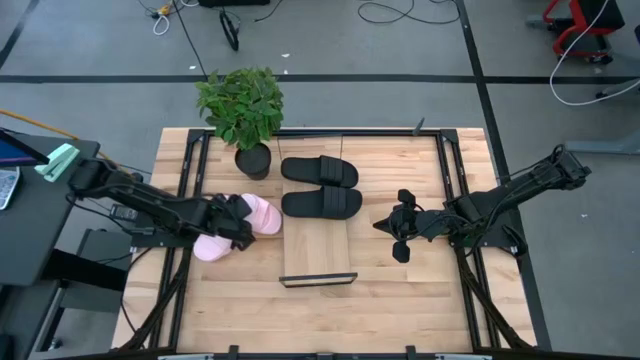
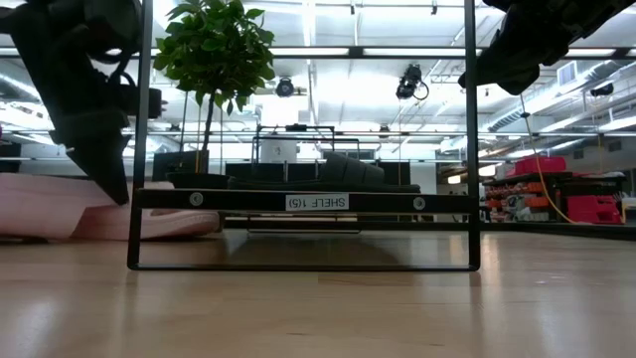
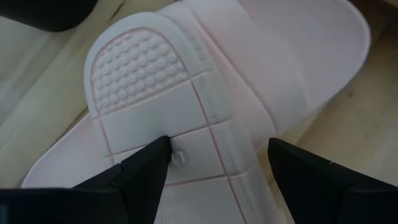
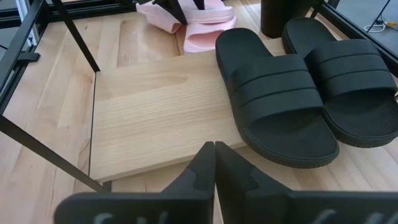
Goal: Pick and place slides into the shelf
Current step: Put the bottom pink slipper on the shelf
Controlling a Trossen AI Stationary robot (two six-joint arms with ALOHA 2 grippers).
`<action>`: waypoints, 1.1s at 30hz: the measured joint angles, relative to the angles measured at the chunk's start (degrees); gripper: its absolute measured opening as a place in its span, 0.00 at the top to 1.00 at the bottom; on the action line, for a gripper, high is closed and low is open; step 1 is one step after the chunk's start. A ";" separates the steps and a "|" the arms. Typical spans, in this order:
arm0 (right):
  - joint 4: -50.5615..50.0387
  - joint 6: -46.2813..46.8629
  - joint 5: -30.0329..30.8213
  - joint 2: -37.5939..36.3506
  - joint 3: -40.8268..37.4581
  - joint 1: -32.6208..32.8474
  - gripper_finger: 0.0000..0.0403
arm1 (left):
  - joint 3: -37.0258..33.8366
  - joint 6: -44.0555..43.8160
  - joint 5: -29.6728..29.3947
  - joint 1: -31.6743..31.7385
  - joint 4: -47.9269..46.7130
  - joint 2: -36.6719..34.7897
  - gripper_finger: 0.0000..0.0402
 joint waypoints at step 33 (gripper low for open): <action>0.00 0.00 0.00 0.00 0.00 0.00 0.97 | 22.59 5.92 2.88 -1.22 -20.32 3.12 0.76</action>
